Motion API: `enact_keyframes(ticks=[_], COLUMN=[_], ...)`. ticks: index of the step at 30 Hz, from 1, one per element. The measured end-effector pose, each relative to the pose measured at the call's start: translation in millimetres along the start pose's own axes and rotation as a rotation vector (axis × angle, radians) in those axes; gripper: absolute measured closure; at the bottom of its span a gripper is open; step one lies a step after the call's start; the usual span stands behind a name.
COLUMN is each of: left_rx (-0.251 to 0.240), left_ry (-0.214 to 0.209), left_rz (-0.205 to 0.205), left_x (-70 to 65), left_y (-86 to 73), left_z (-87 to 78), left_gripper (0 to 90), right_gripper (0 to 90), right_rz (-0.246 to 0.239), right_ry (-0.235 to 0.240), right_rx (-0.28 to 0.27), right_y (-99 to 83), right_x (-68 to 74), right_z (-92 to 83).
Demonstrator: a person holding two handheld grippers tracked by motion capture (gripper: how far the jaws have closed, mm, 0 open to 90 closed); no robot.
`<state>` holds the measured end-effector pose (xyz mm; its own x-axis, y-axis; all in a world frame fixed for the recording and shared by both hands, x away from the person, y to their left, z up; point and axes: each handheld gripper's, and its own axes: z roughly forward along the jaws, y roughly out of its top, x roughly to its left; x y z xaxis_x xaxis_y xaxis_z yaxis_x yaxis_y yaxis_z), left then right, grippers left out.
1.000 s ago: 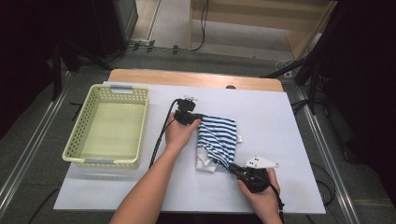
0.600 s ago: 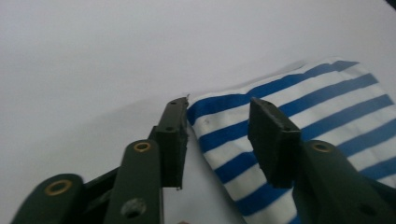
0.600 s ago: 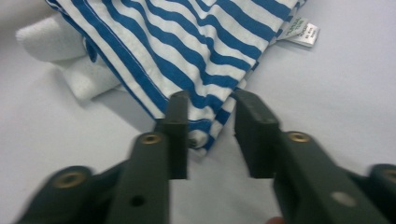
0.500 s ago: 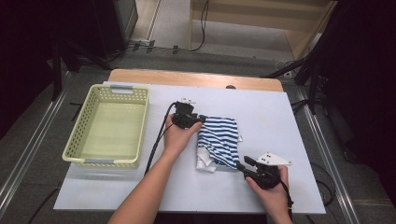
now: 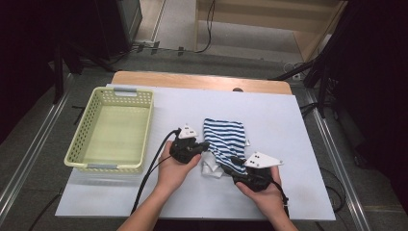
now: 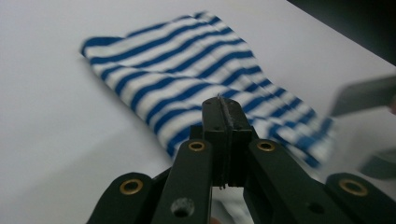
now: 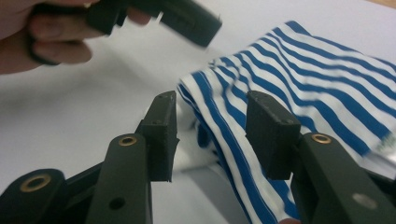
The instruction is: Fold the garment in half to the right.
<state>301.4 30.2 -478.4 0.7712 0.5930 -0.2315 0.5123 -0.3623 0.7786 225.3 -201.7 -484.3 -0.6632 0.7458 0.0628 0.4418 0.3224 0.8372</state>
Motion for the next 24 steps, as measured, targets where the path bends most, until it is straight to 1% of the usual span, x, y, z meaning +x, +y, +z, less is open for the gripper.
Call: enact_keyframes(ticks=[1,2,3,4,5,6,7,9,10,12,14,16,17,18,21,24], left_rx=[0.014,0.030,0.043,0.053,0.062,0.072,0.070,0.079,0.082,0.096,0.104,0.117,0.124,0.134,0.150,0.150], left_ry=[-0.012,-0.014,-0.014,-0.022,-0.021,-0.015,-0.020,-0.021,-0.020,-0.010,0.006,0.012,0.011,0.015,0.027,0.012], left_rz=[0.008,0.022,0.035,0.036,0.038,0.045,0.031,0.023,0.019,0.031,0.048,0.063,0.070,0.075,0.084,0.074], left_x=[-3.6,-6.9,-9.5,-10.8,-11.3,-11.3,-10.7,-9.3,-9.5,-10.6,-13.5,-16.1,-17.1,-17.8,-18.9,-16.5], left_y=[-3.6,-6.8,-9.6,-12.2,-14.4,-15.9,-17.1,-17.5,-17.4,-16.9,-15.9,-13.6,-12.4,-11.4,-10.9,-11.4], left_z=[0.4,1.8,4.0,6.4,9.3,11.9,14.3,18.0,19.8,22.5,24.4,25.6,26.0,26.9,30.2,28.7], left_gripper=[90.0,90.0,90.0,90.0,90.0,90.0,90.0,90.0,90.0,90.0,90.0,89.8,89.8,89.8,89.8,89.4], right_gripper=[53.0,55.4,57.8,59.4,63.4,69.0,74.3,83.8,86.1,87.0,87.0,87.0,87.0,87.0,87.0,86.9], right_rz=[-0.013,-0.019,-0.025,-0.040,-0.056,-0.057,-0.057,-0.056,-0.047,-0.039,-0.028,-0.034,-0.043,-0.046,-0.059,-0.070], right_ry=[-0.002,-0.005,-0.001,-0.003,-0.019,-0.025,-0.020,-0.031,-0.027,-0.029,-0.020,-0.005,0.012,0.014,0.026,0.041], right_rx=[-0.001,0.000,0.011,0.032,0.049,0.060,0.067,0.077,0.075,0.066,0.048,0.033,0.022,0.017,0.037,0.058], right_y=[2.6,4.8,6.4,7.5,8.0,7.7,7.5,7.6,8.0,9.0,10.2,11.2,11.4,11.6,10.2,3.7], right_x=[1.7,3.0,3.6,4.0,4.5,5.3,5.1,4.5,3.8,2.3,1.3,1.8,2.3,4.2,7.7,11.8], right_z=[2.9,6.0,9.7,13.9,17.7,20.0,21.7,22.1,21.4,18.3,15.6,14.0,13.7,13.7,17.8,23.7])
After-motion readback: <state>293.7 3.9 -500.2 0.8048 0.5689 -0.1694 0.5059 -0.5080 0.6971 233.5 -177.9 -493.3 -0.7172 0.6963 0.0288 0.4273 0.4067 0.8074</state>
